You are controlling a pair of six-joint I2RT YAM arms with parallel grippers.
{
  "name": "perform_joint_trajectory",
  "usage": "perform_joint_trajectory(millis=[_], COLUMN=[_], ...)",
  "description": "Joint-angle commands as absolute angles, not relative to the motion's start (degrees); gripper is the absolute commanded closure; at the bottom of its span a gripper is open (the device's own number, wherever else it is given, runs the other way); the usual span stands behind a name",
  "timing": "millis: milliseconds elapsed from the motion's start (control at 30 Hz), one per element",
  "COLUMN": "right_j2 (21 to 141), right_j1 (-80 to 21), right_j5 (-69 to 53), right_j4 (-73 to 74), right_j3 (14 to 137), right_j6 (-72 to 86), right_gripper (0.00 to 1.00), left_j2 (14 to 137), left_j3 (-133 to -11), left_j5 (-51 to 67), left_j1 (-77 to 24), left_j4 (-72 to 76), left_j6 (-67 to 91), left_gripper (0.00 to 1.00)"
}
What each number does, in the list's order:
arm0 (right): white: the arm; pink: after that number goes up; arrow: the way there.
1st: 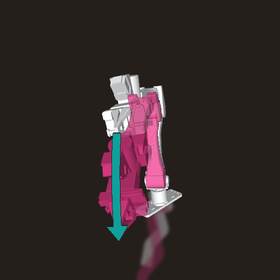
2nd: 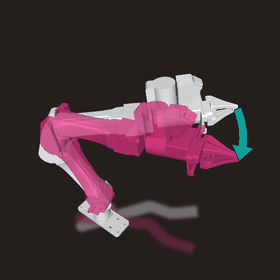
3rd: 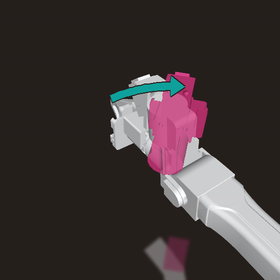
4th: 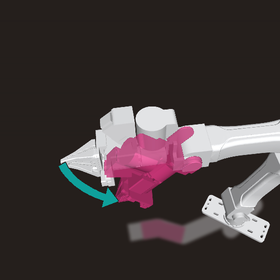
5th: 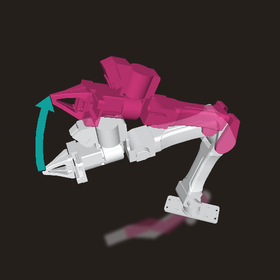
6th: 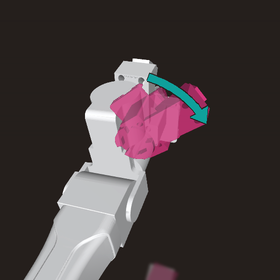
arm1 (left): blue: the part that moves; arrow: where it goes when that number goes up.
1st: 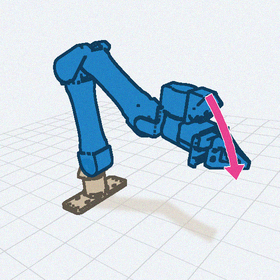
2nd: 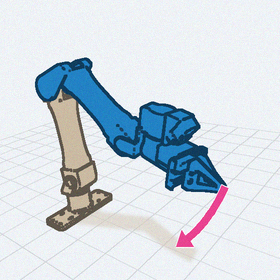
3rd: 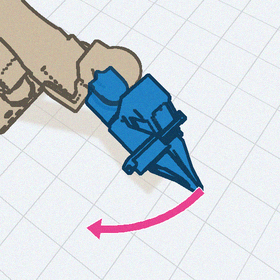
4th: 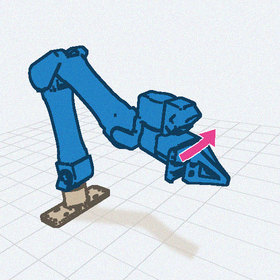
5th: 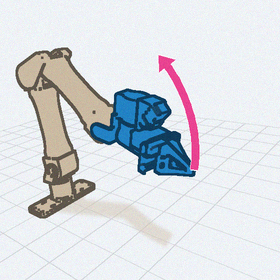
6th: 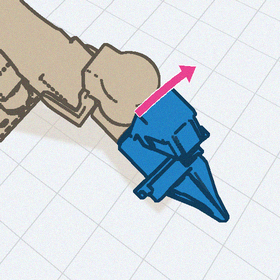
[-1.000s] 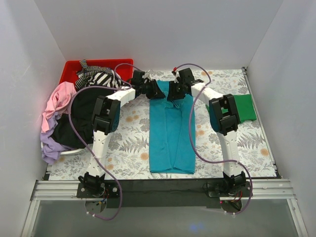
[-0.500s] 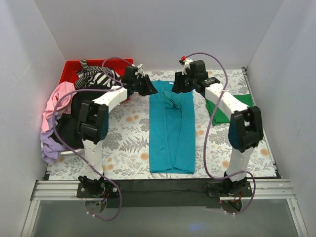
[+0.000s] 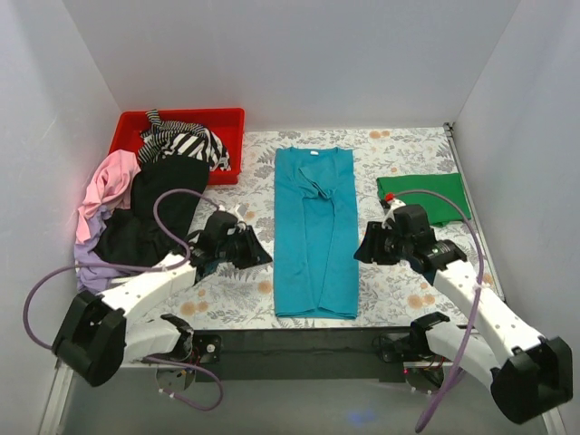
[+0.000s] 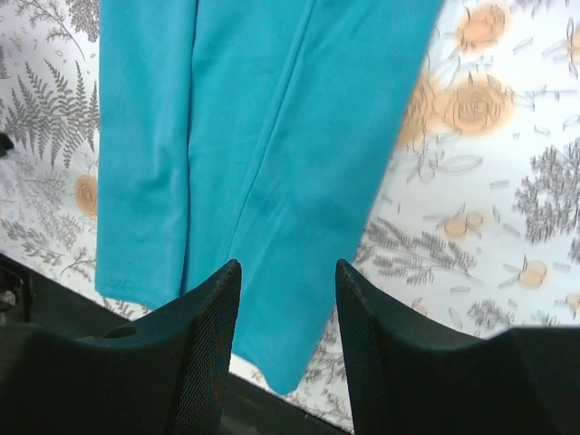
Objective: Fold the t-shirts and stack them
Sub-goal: Fold the tshirt
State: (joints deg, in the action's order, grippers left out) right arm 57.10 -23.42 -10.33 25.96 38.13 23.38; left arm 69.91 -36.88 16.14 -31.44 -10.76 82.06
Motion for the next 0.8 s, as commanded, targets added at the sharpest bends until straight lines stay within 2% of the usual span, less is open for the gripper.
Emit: perform_joint_trajectory(millis=[0,100,333,767], right_j2=[49.06,42.38,30.07,30.59], right_j1=[-24.43,-25.31,-26.02,-26.72], right_j5=[-7.92,-7.21,-8.08,-12.04], right_j4=[31.96,36.45,43.50,42.01], right_j3=[35.87,31.39,22.24,19.51], right_j6=[30.84,34.80,38.41,39.72], right_gripper=[0.47,0.42,0.44,0.45], left_j2=[60.40,54.87,49.84,54.92], left_j3=[-30.51,-27.09,-20.93,-18.19], left_j5=[11.52,9.32,7.12,9.66], left_j1=[-33.13,-34.53,-36.91,-43.50], left_j4=[-12.12,-16.69,-22.33,-13.90], left_j6=[89.11,90.44,94.30,98.79], left_gripper=[0.83,0.83,0.84,0.83])
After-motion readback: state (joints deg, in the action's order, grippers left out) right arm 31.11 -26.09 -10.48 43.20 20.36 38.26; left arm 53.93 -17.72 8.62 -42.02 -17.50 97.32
